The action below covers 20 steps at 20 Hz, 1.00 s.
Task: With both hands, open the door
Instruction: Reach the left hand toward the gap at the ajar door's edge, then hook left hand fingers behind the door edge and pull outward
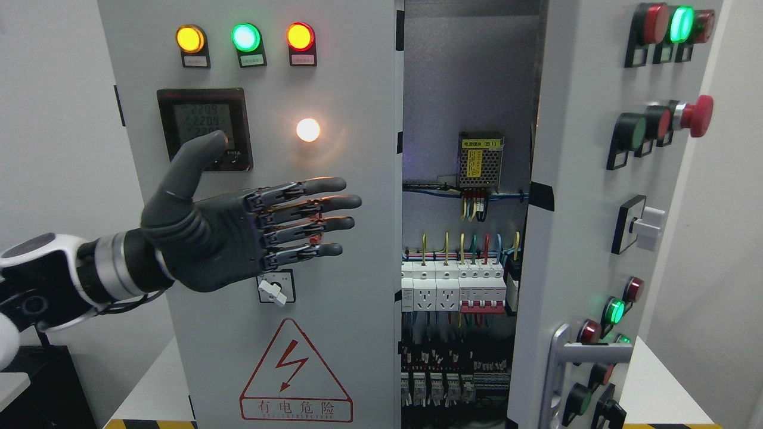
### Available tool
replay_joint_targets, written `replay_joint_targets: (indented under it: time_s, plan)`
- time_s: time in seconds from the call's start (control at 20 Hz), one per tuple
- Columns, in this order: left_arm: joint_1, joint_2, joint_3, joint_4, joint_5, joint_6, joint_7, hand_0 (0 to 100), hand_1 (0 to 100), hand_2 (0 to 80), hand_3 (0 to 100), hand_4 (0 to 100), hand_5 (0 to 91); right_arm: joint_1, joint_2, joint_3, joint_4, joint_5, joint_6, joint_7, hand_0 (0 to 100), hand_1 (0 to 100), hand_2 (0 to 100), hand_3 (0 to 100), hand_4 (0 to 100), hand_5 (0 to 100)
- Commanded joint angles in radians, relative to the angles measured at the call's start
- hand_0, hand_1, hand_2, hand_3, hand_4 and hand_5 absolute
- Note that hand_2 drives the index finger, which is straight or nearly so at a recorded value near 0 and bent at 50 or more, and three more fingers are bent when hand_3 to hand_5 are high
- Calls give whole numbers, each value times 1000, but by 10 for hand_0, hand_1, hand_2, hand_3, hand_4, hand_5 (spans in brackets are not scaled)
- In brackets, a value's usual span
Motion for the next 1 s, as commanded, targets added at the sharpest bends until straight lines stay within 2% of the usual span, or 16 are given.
replay_joint_targets:
  time_s: [0.0,0.25,0.55,0.95]
  plan:
    - [-112,-276,-263,43,84,-20,70,0,0,0,0,30,0,0,0,0,0,0,1,0,106,0,0,0,0,0]
    - [-142,-353,-260,39,98,-22,146,0,0,0,0,30,0,0,0,0,0,0,-1,0,107,0,0,0,0,0]
    - [-147,-404,-246,36,115,-22,146,0,0,0,0,30,0,0,0,0,0,0,1,0,106,0,0,0,0,0]
    - [-146,-428,-221,37,171,-22,142,0,0,0,0,30,0,0,0,0,0,0,1,0,106,0,0,0,0,0]
